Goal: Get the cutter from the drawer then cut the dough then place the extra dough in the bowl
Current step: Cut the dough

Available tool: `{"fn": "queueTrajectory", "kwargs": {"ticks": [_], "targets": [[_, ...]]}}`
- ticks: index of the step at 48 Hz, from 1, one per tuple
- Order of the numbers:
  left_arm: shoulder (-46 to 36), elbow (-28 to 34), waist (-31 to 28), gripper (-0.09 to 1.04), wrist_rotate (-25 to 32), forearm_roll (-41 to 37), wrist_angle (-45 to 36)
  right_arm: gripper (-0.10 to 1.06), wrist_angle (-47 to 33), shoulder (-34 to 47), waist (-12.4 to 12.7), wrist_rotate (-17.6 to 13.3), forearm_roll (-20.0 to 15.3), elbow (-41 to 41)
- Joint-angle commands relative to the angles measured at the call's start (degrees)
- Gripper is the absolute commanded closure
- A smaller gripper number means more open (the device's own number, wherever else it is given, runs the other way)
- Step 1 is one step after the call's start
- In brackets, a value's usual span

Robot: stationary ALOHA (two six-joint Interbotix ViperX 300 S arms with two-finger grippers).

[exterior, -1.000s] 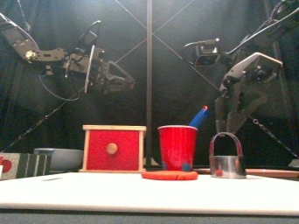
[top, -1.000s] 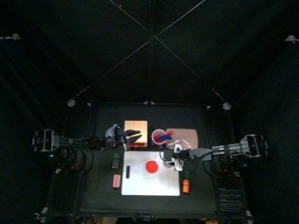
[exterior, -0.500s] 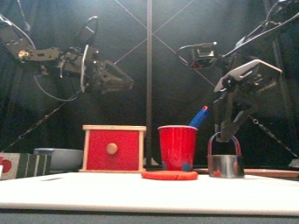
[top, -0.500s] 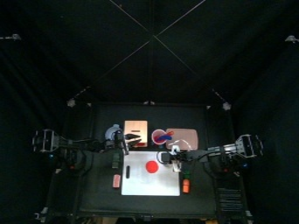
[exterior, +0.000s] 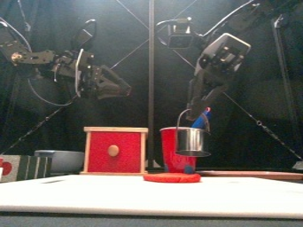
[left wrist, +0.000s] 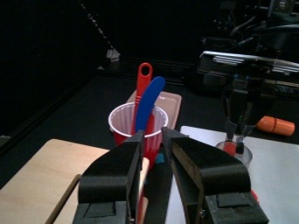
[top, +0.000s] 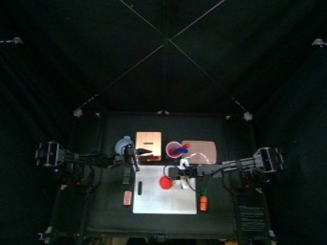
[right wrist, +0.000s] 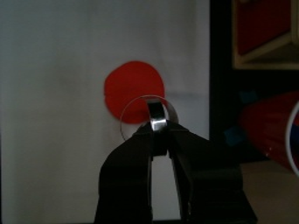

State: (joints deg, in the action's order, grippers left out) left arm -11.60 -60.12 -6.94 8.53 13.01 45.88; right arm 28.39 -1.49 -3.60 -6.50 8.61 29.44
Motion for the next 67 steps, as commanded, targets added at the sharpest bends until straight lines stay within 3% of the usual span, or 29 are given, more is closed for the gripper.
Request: {"fn": "queueTrajectory", "kwargs": {"ticks": [1,14,42,53,67], "targets": [[-0.79,0.35,-0.18,0.28,0.09,0.09,0.62,0.52,0.00,1.76,-0.35,0.00,-0.26,-3.43],[-1.14,-1.05,-0.18,0.28,-0.18,0.88,0.62,0.52,1.58,3.87,-1.23,0.00,-0.79,-5.63],[-1.14,-1.67,-0.18,0.28,0.00,1.05,0.62,0.52,1.58,5.19,-0.79,0.09,-0.18,-6.68],[-1.14,-1.67,-0.18,0.28,0.00,1.14,0.35,0.52,2.46,5.10,-0.70,0.00,1.67,-6.77],[-1.14,-2.02,-0.26,0.28,-0.09,1.05,0.35,0.52,2.37,6.15,-0.97,0.00,1.05,-6.86]]}}
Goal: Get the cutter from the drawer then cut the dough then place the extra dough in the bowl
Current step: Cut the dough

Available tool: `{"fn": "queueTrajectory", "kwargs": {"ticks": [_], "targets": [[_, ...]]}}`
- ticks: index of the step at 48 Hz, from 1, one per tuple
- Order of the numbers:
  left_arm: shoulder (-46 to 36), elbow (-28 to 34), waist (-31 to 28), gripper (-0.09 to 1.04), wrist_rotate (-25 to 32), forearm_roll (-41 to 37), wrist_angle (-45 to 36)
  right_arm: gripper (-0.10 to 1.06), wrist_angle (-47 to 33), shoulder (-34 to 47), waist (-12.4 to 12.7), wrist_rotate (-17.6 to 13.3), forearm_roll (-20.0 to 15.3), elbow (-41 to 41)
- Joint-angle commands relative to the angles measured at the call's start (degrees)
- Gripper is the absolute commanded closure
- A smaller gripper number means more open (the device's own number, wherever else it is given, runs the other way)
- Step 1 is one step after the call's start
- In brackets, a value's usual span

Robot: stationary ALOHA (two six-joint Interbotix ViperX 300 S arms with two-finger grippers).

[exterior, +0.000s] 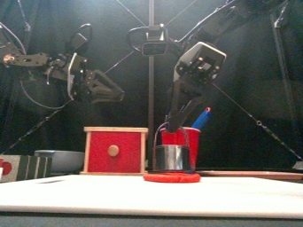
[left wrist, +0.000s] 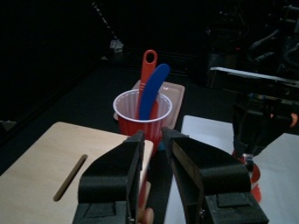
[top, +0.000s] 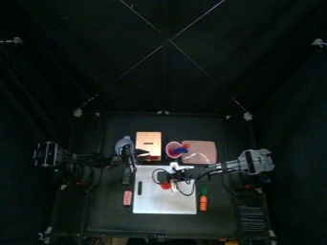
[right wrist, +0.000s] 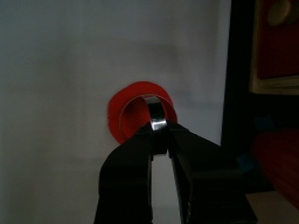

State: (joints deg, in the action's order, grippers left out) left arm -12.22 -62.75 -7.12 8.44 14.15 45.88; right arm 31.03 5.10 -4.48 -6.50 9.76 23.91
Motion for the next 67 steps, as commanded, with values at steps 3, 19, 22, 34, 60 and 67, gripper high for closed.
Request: {"fn": "queueTrajectory", "kwargs": {"ticks": [3,19,22,34,60,67], "targets": [[-0.62,0.62,-0.09,0.28,-0.09,-0.09,0.35,0.52,-0.35,0.09,-0.18,0.00,0.00,-1.41],[-0.09,1.05,0.00,0.28,0.18,-0.09,0.35,0.49,-0.79,-0.09,-0.35,0.09,0.62,-1.14],[-0.09,1.23,0.09,0.27,0.18,-0.09,0.26,0.45,-0.62,-0.35,-0.35,0.00,0.26,-0.88],[1.58,2.46,3.87,0.25,0.35,-0.44,0.26,0.19,-1.49,-2.64,0.00,0.00,0.97,0.00],[16.08,13.45,18.11,0.19,0.53,4.75,4.04,0.18,-47.29,-22.50,6.50,0.35,0.62,28.56],[19.34,14.06,19.60,0.19,0.09,7.12,5.98,0.18,-63.54,-20.92,7.47,0.26,-0.09,36.21]]}}
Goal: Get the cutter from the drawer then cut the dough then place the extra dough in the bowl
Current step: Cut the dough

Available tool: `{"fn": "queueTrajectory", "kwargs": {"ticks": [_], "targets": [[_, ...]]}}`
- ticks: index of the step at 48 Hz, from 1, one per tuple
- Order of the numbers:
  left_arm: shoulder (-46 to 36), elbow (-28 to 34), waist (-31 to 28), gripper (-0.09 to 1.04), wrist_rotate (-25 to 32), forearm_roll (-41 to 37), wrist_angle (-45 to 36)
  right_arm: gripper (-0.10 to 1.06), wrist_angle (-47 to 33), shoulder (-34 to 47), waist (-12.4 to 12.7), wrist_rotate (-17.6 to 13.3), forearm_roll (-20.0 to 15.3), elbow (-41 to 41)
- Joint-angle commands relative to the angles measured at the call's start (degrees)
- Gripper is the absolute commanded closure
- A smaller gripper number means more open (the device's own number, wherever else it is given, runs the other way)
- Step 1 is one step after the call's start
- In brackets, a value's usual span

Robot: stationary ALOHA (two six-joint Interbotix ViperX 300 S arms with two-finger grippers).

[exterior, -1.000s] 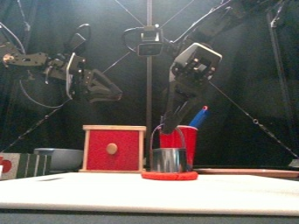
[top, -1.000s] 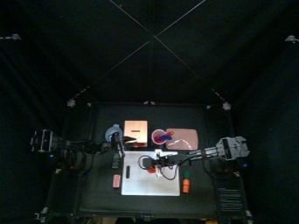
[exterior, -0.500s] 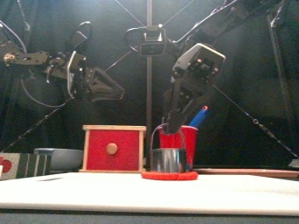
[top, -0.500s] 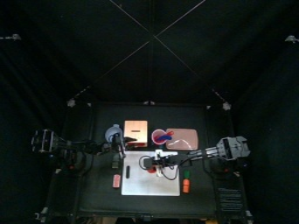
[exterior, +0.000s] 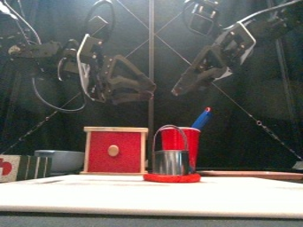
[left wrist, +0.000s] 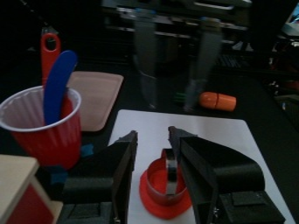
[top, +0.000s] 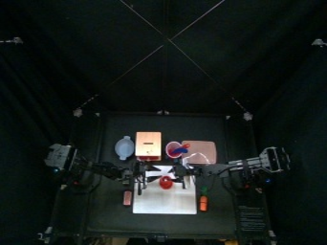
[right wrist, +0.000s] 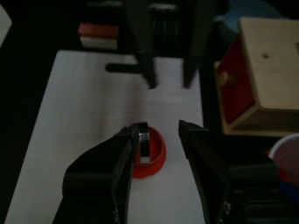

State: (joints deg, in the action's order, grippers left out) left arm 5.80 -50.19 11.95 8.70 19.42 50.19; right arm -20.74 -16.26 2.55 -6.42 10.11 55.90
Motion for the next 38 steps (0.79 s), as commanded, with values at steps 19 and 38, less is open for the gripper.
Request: {"fn": "queueTrajectory", "kwargs": {"ticks": [19,38], "targets": [[6.86,2.64,0.79,0.19,0.35,6.33,1.14,0.18,-21.62,17.49,-1.67,0.35,-3.16,0.79],[9.05,3.08,0.79,0.19,0.26,6.42,-0.18,0.18,-21.62,19.69,-3.60,0.18,-3.78,-0.88]]}}
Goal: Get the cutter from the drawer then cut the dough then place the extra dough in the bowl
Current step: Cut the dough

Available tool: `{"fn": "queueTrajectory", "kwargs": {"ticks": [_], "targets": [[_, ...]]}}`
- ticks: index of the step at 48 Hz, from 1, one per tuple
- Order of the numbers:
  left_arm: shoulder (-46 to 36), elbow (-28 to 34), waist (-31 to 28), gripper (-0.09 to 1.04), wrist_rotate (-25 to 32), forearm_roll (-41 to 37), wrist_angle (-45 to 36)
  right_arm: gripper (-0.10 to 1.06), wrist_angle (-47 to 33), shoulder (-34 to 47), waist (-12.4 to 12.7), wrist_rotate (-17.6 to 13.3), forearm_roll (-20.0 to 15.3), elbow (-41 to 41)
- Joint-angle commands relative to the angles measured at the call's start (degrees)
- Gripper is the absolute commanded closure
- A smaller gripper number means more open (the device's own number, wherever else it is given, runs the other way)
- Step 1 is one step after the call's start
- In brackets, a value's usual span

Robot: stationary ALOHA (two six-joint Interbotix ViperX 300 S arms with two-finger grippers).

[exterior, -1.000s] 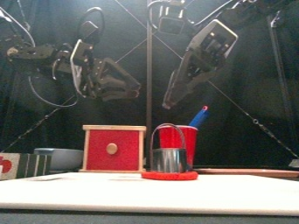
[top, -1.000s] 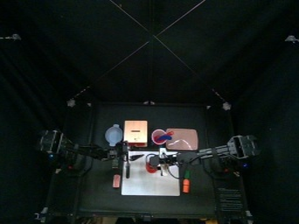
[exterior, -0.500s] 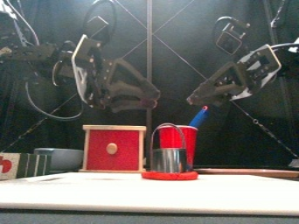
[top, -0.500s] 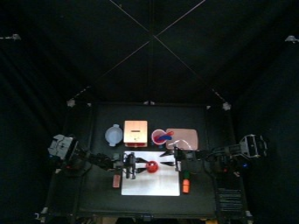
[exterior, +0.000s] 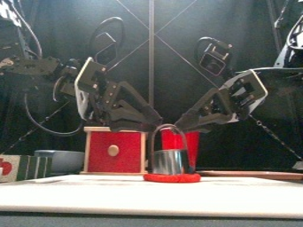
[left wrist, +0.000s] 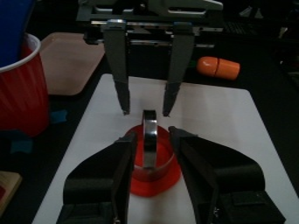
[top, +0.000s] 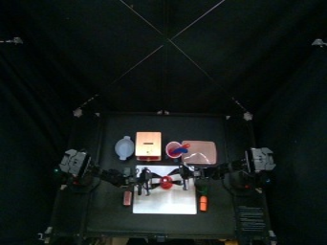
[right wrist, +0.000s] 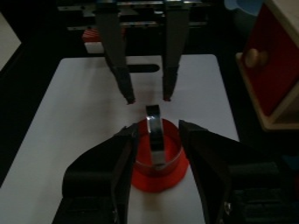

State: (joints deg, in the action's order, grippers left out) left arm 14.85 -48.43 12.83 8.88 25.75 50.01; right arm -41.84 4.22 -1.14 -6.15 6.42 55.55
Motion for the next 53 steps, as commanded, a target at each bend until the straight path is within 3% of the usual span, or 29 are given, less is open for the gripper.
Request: {"fn": "queueTrajectory", "kwargs": {"ticks": [1,20,53], "targets": [[0.09,1.41,-0.09,0.19,0.09,0.09,0.00,0.18,-0.53,-0.70,0.18,-0.09,-0.09,-0.53],[3.87,4.04,-0.44,0.20,0.00,1.41,-0.62,0.18,0.62,1.23,0.09,0.62,0.44,-0.88],[2.55,3.78,-0.44,0.21,0.35,2.11,-1.49,0.19,4.57,0.26,-0.53,0.79,0.09,-2.37]]}}
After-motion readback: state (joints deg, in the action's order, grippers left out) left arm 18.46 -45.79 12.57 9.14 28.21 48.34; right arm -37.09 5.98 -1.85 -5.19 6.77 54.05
